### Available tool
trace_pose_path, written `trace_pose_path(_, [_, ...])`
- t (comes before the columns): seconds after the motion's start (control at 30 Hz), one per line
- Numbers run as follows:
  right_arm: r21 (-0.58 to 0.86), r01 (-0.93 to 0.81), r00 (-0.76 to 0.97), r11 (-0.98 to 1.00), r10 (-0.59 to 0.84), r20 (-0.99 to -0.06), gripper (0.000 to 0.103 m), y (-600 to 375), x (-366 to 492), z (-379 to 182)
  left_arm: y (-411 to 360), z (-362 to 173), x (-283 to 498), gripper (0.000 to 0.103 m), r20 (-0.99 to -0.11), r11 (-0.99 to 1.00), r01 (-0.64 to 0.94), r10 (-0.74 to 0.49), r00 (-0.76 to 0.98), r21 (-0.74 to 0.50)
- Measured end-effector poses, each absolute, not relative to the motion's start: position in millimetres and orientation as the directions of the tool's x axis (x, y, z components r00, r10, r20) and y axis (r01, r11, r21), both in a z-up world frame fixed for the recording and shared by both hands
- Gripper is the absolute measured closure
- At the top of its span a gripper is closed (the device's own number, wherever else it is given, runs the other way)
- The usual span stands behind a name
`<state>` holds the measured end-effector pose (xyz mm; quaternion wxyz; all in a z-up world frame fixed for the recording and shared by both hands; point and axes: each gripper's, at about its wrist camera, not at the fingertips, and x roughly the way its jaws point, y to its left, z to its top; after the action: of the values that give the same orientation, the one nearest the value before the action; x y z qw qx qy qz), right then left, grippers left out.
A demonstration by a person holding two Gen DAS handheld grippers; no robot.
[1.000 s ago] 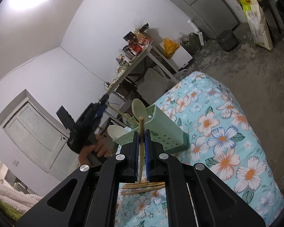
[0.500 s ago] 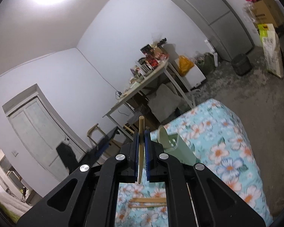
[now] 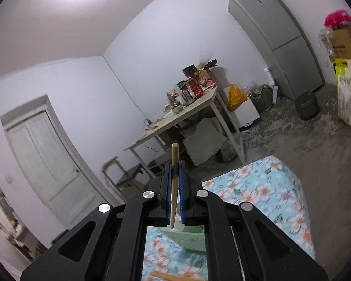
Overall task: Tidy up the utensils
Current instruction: 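Lower the chopstick into the green holder with the left tool while the right tool holds its chopstick, then lower the held chopstick into the green holder with the right tool and release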
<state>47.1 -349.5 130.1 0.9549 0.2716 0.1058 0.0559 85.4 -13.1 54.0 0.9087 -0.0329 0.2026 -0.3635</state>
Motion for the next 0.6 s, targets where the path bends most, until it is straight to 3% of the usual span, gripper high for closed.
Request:
trace_pose_path(0.17, [0.451, 0.008, 0.963, 0.893, 0.114, -0.242, 0.097, -338, 77, 126, -13, 48, 84, 0.014, -0.365, 0.736, 0.642, -0.670, 0.647, -0.213])
trace_pose_path(0.6, [0.382, 0.011, 0.914, 0.924, 0.145, -0.379, 0.097, -318, 130, 107, -12, 38, 80, 0.008, -0.375, 0.754, 0.622, -0.651, 0.660, -0.211])
